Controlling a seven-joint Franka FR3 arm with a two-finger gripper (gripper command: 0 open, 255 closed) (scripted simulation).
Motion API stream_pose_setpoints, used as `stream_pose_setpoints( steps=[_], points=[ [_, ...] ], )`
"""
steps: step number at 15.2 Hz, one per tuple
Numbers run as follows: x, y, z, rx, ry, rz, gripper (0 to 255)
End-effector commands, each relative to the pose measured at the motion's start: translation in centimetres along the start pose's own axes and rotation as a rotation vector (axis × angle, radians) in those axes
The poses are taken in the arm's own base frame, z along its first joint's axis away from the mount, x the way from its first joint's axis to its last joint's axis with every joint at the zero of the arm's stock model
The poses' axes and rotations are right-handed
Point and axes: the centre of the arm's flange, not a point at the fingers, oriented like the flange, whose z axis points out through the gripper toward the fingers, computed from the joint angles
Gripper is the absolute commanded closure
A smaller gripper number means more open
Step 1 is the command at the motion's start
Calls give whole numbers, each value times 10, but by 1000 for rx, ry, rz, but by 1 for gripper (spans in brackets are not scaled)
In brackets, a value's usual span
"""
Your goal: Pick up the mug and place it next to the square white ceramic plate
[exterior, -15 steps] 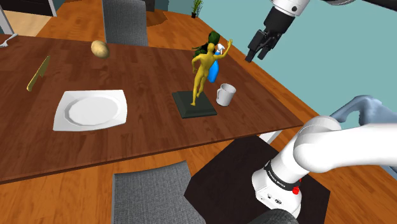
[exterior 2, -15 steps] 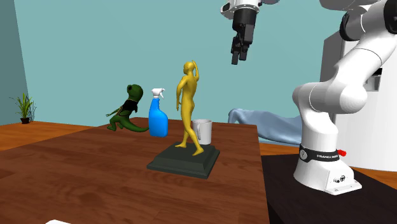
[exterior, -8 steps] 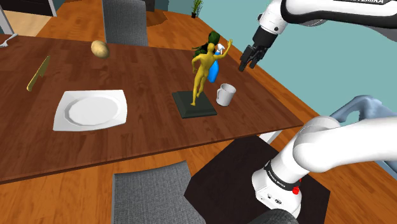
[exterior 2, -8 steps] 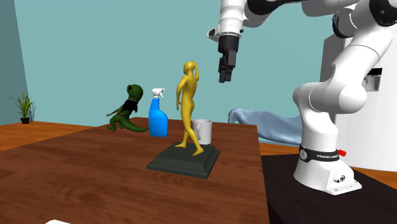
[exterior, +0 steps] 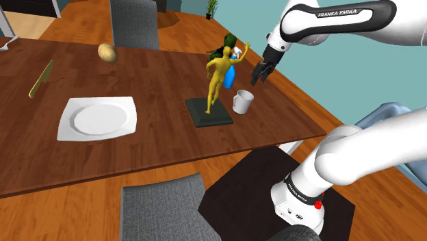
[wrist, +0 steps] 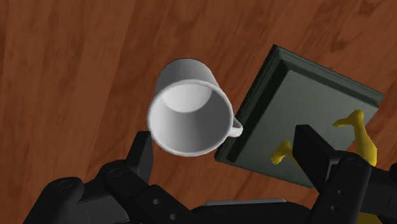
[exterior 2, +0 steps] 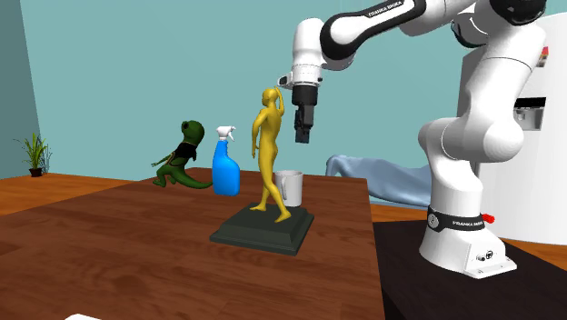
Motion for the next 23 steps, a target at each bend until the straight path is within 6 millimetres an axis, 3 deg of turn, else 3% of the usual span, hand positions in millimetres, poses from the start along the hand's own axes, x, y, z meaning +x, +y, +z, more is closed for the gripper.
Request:
stream_pose_setpoints(
  steps=[1, 7, 15, 22, 23],
  points=[
    [7, 17, 22, 5, -7, -8, 0],
    [33, 64, 77, 23, -28, -26, 0],
    [32, 63, 117, 23, -28, -26, 0],
    [32, 63, 117, 23, -28, -26, 0],
    [32, 63, 117, 23, -28, -26, 255]
  ],
)
